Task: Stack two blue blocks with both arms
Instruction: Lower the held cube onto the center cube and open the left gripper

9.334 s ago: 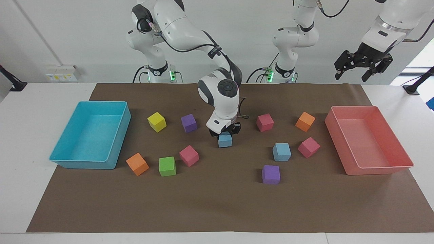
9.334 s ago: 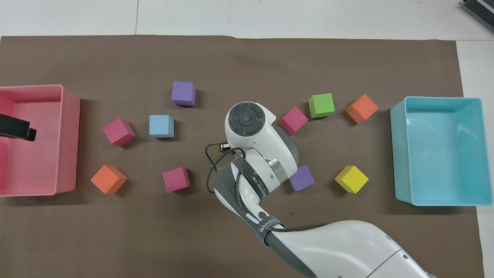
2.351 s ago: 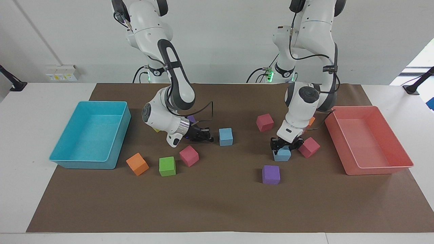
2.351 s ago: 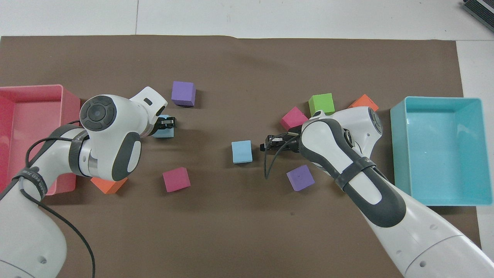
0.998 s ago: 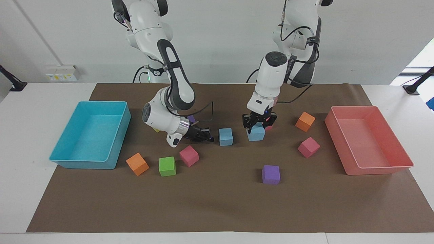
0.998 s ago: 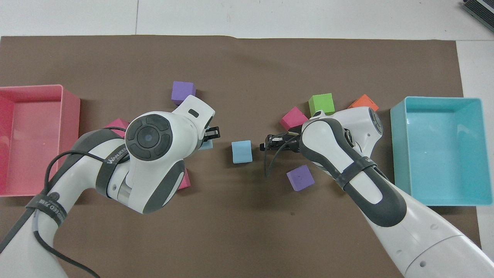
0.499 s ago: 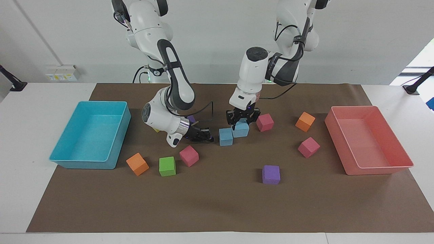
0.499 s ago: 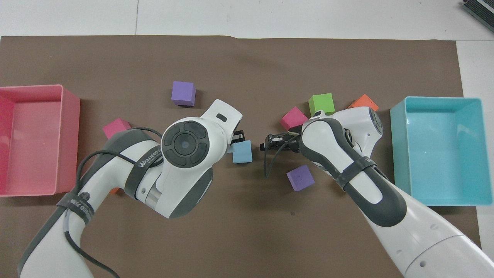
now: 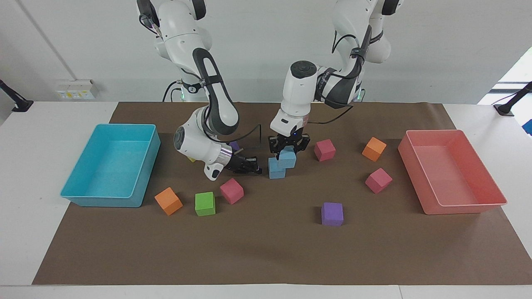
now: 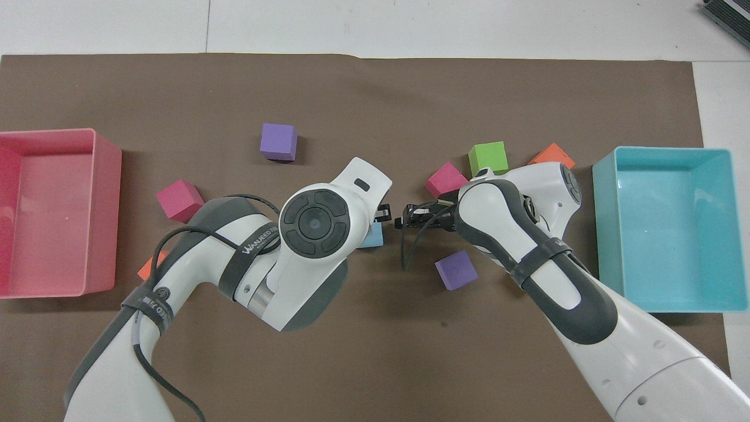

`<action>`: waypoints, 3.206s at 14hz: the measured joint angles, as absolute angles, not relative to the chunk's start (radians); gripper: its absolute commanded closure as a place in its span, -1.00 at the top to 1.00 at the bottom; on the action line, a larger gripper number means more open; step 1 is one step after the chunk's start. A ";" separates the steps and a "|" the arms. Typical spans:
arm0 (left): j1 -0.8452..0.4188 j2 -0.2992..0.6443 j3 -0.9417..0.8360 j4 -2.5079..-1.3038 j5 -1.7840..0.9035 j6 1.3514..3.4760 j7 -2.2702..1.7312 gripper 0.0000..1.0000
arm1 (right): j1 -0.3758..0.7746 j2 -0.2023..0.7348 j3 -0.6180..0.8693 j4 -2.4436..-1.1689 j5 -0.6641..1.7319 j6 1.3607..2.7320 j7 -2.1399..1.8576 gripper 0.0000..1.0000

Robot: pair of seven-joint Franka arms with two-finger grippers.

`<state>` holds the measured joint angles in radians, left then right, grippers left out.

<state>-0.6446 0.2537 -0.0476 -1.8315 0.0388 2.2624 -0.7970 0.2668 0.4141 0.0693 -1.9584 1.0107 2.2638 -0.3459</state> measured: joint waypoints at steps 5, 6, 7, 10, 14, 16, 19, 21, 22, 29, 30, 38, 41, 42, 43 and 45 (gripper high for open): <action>-0.666 0.301 -0.047 -1.810 0.043 2.266 -0.798 -0.93 | 0.267 0.414 0.069 -1.958 1.011 2.264 -0.346 -1.00; -0.666 0.303 -0.047 -1.810 0.045 2.267 -0.798 -0.92 | 0.267 0.414 0.069 -1.958 1.011 2.264 -0.346 -1.00; -0.666 0.305 -0.047 -1.810 0.045 2.267 -0.798 -0.92 | 0.266 0.414 0.069 -1.958 1.011 2.264 -0.346 -1.00; -0.666 0.311 -0.046 -1.810 0.046 2.267 -0.798 -0.89 | 0.266 0.414 0.069 -1.958 1.011 2.264 -0.346 -1.00; -0.666 0.317 -0.047 -1.810 0.046 2.267 -0.797 -0.88 | 0.266 0.414 0.069 -1.958 1.011 2.264 -0.346 -1.00; -0.667 0.318 -0.047 -1.810 0.046 2.271 -0.797 -0.88 | 0.266 0.414 0.069 -1.958 1.011 2.264 -0.346 -1.00; -0.671 0.318 -0.047 -1.810 0.046 2.277 -0.797 -0.86 | 0.266 0.414 0.069 -1.958 1.011 2.264 -0.346 -1.00; -0.676 0.319 -0.048 -1.810 0.046 2.277 -0.797 -0.86 | 0.266 0.414 0.069 -1.958 1.011 2.264 -0.346 -1.00; -0.677 0.319 -0.048 -1.810 0.046 2.277 -0.797 -0.86 | 0.266 0.414 0.069 -1.958 1.011 2.264 -0.346 -1.00; -0.683 0.320 -0.050 -1.812 0.046 2.261 -0.797 -0.85 | 0.266 0.414 0.069 -1.958 1.011 2.264 -0.346 -1.00; -0.684 0.320 -0.050 -1.812 0.046 2.260 -0.797 -0.85 | 0.266 0.414 0.069 -1.958 1.011 2.264 -0.346 -1.00; -0.684 0.320 -0.046 -1.812 0.046 2.259 -0.797 -0.85 | 0.266 0.414 0.069 -1.958 1.011 2.264 -0.346 -1.00; -0.684 0.320 -0.043 -1.812 0.046 2.259 -0.797 -0.84 | 0.266 0.414 0.069 -1.958 1.011 2.264 -0.346 -1.00; -0.684 0.320 -0.043 -1.812 0.046 2.259 -0.797 -0.83 | 0.266 0.414 0.069 -1.958 1.011 2.264 -0.346 -1.00; -0.684 0.320 -0.043 -1.812 0.047 2.259 -0.797 -0.83 | 0.266 0.414 0.069 -1.958 1.011 2.264 -0.346 -1.00; -0.684 0.320 -0.042 -1.811 0.058 2.259 -0.798 -0.84 | 0.266 0.414 0.069 -1.958 1.011 2.264 -0.346 -1.00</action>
